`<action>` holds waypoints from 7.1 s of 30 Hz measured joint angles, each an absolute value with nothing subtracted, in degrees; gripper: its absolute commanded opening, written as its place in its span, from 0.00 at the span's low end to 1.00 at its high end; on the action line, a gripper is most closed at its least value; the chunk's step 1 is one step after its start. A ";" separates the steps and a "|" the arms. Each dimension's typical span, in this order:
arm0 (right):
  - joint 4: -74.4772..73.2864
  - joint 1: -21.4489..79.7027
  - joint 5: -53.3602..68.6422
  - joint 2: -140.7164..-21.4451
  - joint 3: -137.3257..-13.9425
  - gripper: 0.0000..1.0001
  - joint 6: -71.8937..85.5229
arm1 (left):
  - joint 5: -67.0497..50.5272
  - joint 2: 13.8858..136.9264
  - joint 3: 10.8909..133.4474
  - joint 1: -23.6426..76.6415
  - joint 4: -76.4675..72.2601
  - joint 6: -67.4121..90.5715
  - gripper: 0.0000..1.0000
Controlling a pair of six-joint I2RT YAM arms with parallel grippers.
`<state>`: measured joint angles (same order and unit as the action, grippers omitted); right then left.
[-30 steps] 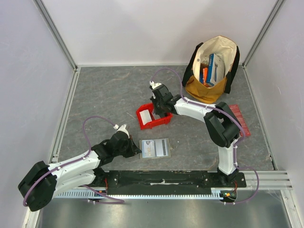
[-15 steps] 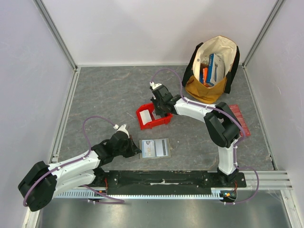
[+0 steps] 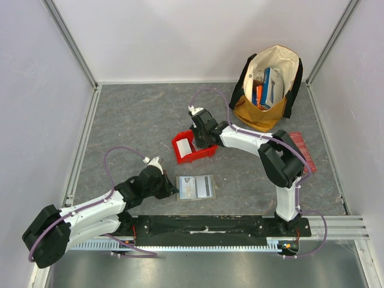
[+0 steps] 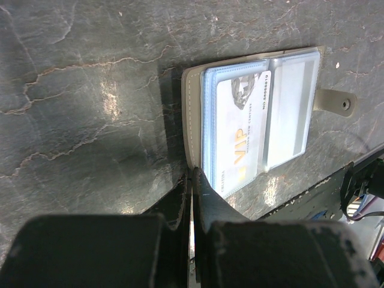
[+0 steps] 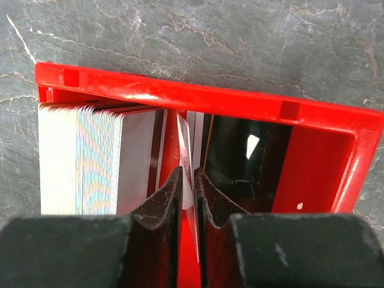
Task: Put the credit cards into the card holder
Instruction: Pick up the credit card from the storage box, then insert the credit card into the card holder.
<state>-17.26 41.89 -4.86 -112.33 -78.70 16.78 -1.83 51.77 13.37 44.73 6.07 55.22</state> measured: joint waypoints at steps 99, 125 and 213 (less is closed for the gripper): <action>-2.79 58.89 -18.83 -68.31 -28.40 0.00 50.17 | -3.16 52.29 13.28 44.71 6.11 55.22 0.02; 2.04 58.81 -11.40 -67.37 -29.34 0.00 48.49 | -3.14 51.48 13.10 44.71 6.70 55.22 0.02; -0.34 76.03 -37.45 -87.96 -48.77 0.00 46.02 | -5.10 41.19 14.46 44.71 10.61 57.30 0.02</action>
<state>-0.34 76.03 -37.45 -87.96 -48.77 46.02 -5.10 41.19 14.46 44.71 10.61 57.30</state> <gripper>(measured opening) 0.009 0.023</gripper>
